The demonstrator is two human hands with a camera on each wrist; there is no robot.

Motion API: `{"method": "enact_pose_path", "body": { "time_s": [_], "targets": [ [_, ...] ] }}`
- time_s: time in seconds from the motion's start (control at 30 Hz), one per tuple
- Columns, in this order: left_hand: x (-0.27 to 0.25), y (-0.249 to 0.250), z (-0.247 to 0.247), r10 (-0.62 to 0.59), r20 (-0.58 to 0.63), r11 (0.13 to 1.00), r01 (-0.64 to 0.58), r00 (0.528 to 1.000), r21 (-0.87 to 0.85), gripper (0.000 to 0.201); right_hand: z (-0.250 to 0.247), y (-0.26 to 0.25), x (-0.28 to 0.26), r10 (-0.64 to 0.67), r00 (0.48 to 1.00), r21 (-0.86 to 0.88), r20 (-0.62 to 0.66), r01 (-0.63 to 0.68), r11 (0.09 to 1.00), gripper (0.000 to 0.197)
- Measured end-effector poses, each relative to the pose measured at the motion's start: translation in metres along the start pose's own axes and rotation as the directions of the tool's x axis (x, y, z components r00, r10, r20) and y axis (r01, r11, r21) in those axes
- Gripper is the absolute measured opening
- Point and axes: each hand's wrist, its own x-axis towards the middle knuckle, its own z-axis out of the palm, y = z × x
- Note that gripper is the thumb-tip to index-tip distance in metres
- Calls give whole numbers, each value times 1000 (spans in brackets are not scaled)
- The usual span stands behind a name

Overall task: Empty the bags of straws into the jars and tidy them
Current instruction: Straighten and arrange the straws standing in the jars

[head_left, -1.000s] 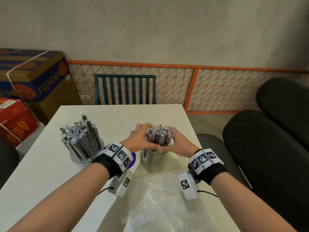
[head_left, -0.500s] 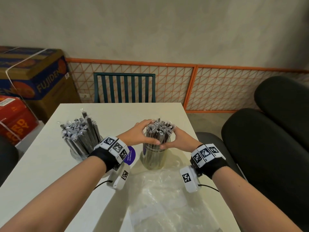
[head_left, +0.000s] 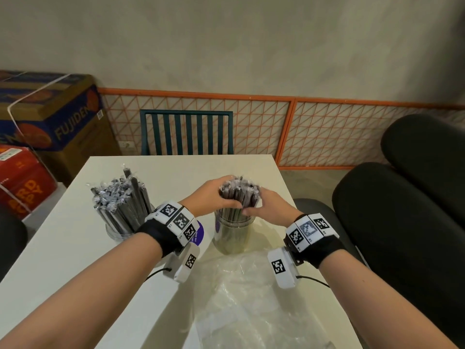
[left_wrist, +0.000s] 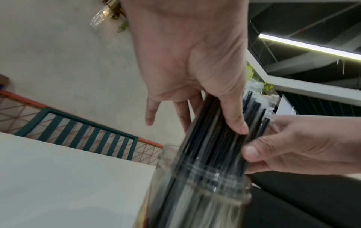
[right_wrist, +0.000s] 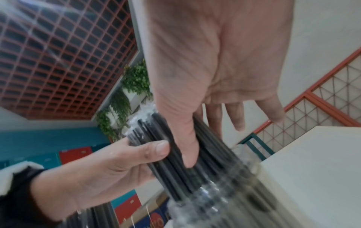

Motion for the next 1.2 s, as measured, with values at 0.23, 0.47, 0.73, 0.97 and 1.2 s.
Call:
{"method": "enact_pose_path", "body": {
  "time_s": [0.23, 0.47, 0.73, 0.97, 1.2],
  "targets": [
    [-3, -16, 10, -20, 41, 998, 23, 999, -59, 68, 8, 10, -2, 40, 998, 113, 55, -46, 993, 76],
    [-2, -24, 8, -22, 22, 996, 23, 1000, -83, 62, 9, 10, -3, 34, 999, 131, 42, -39, 991, 83],
    [-4, -24, 8, -52, -14, 997, 51, 999, -51, 77, 7, 15, -4, 15, 1000, 173, -8, -13, 985, 84],
    [-3, -33, 11, -99, 8, 995, 99, 995, -16, 99, 8, 14, -8, -9, 1000, 213, -10, 11, 977, 92],
    [1, -10, 12, -2, -11, 998, 1, 1000, -57, 57, 14, -2, -10, -35, 979, 160, -201, 68, 985, 56]
  ]
}}
